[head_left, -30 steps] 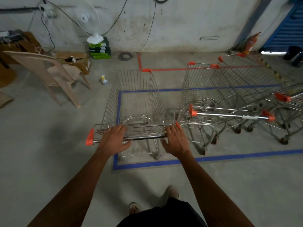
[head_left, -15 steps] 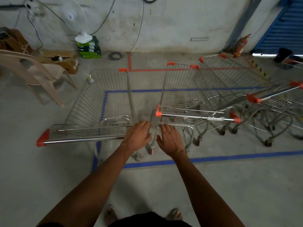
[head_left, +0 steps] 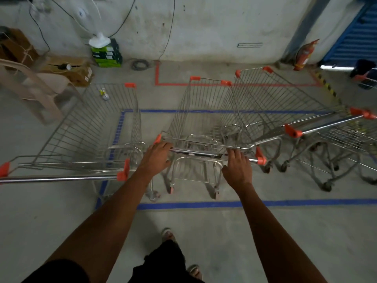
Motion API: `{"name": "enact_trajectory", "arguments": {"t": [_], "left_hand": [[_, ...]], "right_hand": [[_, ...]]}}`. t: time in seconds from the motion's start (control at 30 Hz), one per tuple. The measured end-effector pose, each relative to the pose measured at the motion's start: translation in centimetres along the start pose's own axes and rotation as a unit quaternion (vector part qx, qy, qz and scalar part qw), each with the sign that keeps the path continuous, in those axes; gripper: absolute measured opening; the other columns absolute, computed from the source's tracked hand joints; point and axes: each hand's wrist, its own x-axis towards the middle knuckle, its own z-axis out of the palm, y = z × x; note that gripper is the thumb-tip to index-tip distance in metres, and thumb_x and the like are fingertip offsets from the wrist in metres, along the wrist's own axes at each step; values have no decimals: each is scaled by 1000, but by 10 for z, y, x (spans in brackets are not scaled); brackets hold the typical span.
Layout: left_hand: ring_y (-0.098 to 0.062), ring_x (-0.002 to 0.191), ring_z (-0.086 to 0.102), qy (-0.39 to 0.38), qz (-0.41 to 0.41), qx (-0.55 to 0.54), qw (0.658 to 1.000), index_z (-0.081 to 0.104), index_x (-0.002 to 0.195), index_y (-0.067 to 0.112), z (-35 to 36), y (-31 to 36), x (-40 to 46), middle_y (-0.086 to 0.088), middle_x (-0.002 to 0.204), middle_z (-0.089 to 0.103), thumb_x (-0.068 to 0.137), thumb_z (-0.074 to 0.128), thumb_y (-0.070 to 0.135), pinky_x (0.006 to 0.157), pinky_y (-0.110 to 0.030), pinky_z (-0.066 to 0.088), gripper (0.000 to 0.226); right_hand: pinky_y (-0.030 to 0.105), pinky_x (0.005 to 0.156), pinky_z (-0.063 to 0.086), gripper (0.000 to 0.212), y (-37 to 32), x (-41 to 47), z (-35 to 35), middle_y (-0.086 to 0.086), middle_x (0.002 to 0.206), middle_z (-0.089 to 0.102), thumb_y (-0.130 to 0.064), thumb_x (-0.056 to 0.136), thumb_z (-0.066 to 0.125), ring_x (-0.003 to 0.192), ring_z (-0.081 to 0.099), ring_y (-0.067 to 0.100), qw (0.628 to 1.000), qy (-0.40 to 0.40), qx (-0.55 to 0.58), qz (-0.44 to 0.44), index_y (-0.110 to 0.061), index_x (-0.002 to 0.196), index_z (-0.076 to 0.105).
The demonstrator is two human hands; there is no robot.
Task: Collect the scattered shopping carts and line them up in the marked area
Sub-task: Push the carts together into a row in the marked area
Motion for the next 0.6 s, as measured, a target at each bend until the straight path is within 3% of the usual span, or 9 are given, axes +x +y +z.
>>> {"name": "enact_trajectory", "arguments": {"t": [0.07,0.17,0.23,0.4,0.6], "left_hand": [[-22,131,55,-30,16,35,999,60,127,19,1,0,20,-2,128,65,88,71,27,128,-42,13,42],[-20,115,64,-84,16,69,994,64,112,23,0,3,47,2,112,71,94,62,35,125,-45,15,21],[-21,114,66,-114,15,98,988,65,109,24,1,3,58,1,111,73,96,58,42,122,-46,19,24],[-23,112,66,-129,9,138,982,68,108,22,11,-3,69,-1,110,73,97,54,50,123,-47,19,32],[-21,109,67,-125,-20,116,985,68,103,24,12,5,63,0,106,74,96,55,47,125,-48,14,28]], "right_hand": [[41,113,38,58,11,13,6,9,141,54,-30,92,63,131,50,27,999,-32,-29,-19,-15,146,44],[44,109,37,51,18,29,9,8,134,60,-39,94,63,126,54,29,998,-52,-22,-40,-17,138,52],[43,103,40,45,19,39,8,6,126,65,-44,94,65,120,59,30,996,-62,-13,-56,-18,130,58],[28,70,40,35,35,66,8,-3,91,74,-58,92,60,87,73,21,991,-94,-25,-94,-25,97,71],[28,64,43,43,39,79,11,-4,77,70,-65,84,58,77,72,21,988,-91,-63,-107,-24,84,70]]}}
